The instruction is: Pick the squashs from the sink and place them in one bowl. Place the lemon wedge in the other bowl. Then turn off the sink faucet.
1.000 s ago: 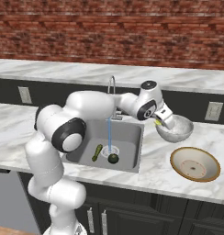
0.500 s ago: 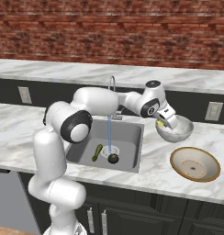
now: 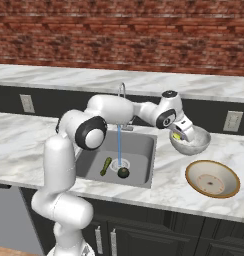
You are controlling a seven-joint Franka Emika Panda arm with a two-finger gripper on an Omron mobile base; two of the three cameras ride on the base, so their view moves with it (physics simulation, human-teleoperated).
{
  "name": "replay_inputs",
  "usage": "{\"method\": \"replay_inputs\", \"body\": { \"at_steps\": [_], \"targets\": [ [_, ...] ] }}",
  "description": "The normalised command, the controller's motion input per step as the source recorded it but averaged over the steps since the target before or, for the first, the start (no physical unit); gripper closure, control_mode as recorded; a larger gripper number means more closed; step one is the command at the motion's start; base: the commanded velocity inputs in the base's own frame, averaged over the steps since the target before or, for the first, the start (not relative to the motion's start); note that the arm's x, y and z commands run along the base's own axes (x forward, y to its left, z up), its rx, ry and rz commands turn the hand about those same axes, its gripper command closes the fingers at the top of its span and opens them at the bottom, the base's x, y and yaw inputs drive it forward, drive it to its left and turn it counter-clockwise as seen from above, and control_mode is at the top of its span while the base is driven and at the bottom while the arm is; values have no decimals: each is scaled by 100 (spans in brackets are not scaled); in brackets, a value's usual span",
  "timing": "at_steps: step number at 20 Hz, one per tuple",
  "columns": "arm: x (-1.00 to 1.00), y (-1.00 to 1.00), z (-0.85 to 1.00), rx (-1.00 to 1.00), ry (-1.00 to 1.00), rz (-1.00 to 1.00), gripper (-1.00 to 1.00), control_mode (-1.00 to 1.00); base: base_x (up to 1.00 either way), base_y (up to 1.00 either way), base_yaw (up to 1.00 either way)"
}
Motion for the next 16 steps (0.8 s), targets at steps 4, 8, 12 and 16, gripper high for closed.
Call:
{"method": "replay_inputs", "body": {
  "at_steps": [4, 8, 12, 16],
  "targets": [
    [20, -36, 0, 6, 3, 0, 100, -100, 0, 0, 0],
    [20, -29, -5, 6, 4, 0, 100, -100, 0, 0, 0],
    [20, -22, -17, 4, 3, 0, 100, -100, 0, 0, 0],
    [15, -10, -30, 2, 3, 0, 100, -100, 0, 0, 0]
  ]
}}
